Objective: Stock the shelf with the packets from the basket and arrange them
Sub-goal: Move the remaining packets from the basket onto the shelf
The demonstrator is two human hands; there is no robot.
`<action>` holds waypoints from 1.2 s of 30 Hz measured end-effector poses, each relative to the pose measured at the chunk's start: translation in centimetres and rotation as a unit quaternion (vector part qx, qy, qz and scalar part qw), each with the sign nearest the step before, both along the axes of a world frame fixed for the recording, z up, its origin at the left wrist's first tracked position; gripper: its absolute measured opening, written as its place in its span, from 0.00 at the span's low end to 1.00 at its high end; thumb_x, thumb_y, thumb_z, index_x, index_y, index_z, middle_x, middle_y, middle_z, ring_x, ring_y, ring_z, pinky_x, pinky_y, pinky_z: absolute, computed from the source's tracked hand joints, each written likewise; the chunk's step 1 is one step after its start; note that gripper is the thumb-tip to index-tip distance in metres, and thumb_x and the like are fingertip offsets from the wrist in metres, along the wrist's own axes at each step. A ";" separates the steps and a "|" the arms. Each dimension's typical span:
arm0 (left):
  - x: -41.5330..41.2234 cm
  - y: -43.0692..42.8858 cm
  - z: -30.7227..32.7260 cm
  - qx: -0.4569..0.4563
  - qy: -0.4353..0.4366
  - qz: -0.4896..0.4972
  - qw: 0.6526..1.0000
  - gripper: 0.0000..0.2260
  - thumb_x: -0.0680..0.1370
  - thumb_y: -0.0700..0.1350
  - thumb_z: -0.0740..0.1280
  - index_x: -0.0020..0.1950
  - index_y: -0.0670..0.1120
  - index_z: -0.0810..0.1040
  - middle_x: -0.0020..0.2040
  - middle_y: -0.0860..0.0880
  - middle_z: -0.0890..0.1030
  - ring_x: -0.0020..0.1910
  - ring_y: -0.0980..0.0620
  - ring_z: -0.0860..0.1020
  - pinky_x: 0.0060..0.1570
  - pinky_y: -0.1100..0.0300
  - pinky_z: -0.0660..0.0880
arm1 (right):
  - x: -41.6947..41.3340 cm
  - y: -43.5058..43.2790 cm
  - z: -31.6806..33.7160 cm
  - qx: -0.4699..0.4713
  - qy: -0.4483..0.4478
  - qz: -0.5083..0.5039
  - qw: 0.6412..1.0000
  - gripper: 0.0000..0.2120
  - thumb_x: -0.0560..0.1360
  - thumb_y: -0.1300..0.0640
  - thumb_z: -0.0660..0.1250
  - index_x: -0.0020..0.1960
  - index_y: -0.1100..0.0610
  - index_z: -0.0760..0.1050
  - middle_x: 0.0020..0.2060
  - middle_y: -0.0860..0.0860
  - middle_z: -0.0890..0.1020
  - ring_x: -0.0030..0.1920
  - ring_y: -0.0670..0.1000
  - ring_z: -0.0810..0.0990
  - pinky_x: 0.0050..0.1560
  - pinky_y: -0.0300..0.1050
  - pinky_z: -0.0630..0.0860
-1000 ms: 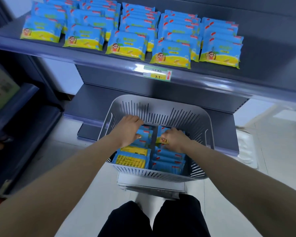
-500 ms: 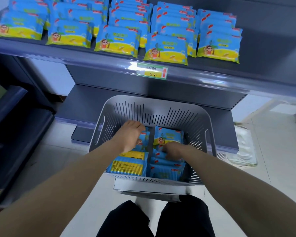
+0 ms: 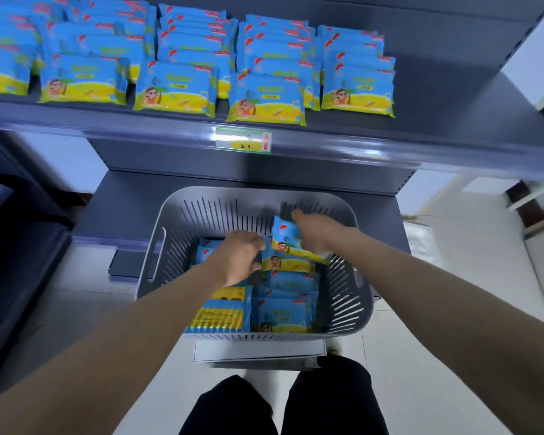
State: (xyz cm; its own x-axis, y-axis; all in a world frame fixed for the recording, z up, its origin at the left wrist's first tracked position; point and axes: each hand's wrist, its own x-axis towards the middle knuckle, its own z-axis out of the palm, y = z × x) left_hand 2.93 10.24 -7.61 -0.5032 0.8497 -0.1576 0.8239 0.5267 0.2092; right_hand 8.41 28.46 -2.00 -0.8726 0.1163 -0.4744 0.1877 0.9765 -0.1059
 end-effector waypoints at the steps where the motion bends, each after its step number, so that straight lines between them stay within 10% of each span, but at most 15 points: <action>1: 0.3 0.6 -0.2 0.000 -0.005 -0.012 1.000 0.18 0.76 0.48 0.67 0.63 0.44 0.73 0.59 0.46 0.75 0.60 0.46 0.71 0.62 0.55 0.65 | 0.1 0.3 0.8 0.007 0.017 -0.003 1.000 0.23 0.75 0.66 0.59 0.68 0.63 0.58 0.57 0.63 0.76 0.55 0.63 0.77 0.43 0.48 0.69; 21: 4.4 4.0 -5.4 -0.282 -0.101 -0.117 0.947 0.14 0.71 0.49 0.71 0.52 0.42 0.79 0.50 0.43 0.80 0.49 0.43 0.78 0.48 0.53 0.75 | 2.7 2.1 1.3 0.016 0.071 -0.034 0.997 0.23 0.74 0.66 0.59 0.67 0.60 0.58 0.53 0.61 0.77 0.51 0.62 0.77 0.41 0.49 0.70; 36: -0.8 4.9 14.3 0.045 -0.141 0.000 0.989 0.07 0.71 0.43 0.72 0.45 0.42 0.76 0.39 0.50 0.75 0.36 0.53 0.70 0.32 0.63 0.64 | 1.5 4.6 15.1 0.024 0.183 -0.024 0.983 0.21 0.72 0.64 0.60 0.64 0.53 0.66 0.56 0.56 0.77 0.52 0.60 0.75 0.45 0.49 0.72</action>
